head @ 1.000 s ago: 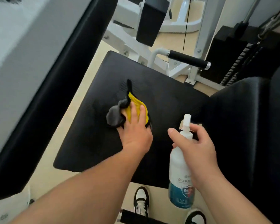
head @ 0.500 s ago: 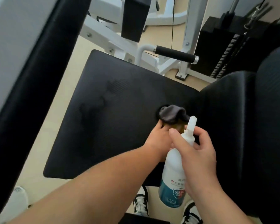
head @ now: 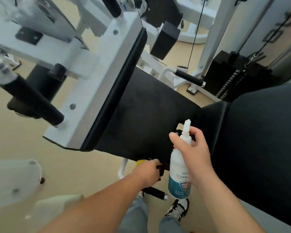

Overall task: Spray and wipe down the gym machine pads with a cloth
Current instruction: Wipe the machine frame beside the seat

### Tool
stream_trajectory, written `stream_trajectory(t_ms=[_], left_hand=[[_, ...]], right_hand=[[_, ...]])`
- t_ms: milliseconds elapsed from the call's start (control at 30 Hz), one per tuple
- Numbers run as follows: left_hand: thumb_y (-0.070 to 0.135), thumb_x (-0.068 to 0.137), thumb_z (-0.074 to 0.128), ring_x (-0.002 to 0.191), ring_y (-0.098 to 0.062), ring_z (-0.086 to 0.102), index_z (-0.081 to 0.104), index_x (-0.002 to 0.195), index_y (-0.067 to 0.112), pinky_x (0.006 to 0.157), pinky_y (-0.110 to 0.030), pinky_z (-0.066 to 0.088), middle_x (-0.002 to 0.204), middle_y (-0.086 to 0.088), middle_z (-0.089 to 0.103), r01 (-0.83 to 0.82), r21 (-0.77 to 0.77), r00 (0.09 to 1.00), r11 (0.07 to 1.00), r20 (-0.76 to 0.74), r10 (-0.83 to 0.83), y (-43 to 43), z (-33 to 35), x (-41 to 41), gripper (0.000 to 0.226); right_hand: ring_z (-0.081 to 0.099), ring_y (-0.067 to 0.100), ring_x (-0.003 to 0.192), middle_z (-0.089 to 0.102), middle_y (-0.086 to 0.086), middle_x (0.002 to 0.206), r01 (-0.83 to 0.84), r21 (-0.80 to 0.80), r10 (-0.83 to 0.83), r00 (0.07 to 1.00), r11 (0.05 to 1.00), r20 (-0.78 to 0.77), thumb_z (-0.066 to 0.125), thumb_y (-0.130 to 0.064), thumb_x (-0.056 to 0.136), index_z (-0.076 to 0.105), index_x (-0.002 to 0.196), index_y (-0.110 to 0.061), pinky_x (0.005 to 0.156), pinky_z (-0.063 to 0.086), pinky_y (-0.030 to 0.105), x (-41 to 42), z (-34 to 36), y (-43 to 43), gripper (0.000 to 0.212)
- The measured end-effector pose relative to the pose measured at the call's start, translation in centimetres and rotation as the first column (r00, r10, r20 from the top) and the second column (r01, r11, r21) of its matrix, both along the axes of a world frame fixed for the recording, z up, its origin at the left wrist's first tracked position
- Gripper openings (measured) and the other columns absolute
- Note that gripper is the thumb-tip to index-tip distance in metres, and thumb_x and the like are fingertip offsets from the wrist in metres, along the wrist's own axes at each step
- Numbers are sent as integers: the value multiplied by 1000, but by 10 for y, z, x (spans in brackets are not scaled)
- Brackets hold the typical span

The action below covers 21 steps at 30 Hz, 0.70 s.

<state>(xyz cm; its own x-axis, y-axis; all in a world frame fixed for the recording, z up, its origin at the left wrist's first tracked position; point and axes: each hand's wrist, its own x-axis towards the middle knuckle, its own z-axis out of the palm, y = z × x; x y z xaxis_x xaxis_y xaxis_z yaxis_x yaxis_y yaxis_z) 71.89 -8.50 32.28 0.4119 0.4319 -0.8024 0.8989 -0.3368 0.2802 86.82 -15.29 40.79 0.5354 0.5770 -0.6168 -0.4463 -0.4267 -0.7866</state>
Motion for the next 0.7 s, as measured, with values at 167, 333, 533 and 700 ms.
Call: stream_trajectory(t_ms=[167, 333, 533, 700], left_hand=[[30, 105, 47, 95, -19, 65, 66, 105, 24, 87, -41, 54, 100, 4, 69, -512, -21, 808, 859, 326, 490, 3, 104, 17, 20], [36, 104, 54, 90, -13, 65, 66, 98, 27, 81, -33, 55, 93, 6, 68, -754, -99, 529, 649, 495, 690, 5, 179, -13, 16], [35, 96, 71, 70, 4, 61, 62, 93, 19, 58, -12, 44, 79, 7, 63, -865, -151, 337, 479, 533, 776, 9, 216, -62, 19], [38, 106, 53, 92, -1, 64, 64, 104, 31, 78, -22, 51, 99, 9, 69, -913, -165, 227, 374, 556, 799, 28, 212, -85, 14]], right_hand=[[80, 29, 98, 80, 3, 102, -205, 15, 205, 979, 979, 15, 92, -43, 85, 63, 128, -42, 86, 68, 52, 0, 66, -11, 52], [79, 27, 96, 81, 2, 100, -455, 1, 454, 888, 890, 75, 90, -50, 84, 61, 126, -49, 83, 69, 47, -8, 107, -3, 51], [76, 19, 79, 80, 10, 95, -620, -13, 619, 781, 784, 81, 91, -47, 84, 63, 119, -51, 76, 65, 39, -31, 122, 37, 45], [73, 21, 77, 78, 16, 98, -642, -55, 645, 762, 764, 65, 93, -45, 82, 66, 118, -46, 74, 63, 41, -59, 108, 72, 45]])
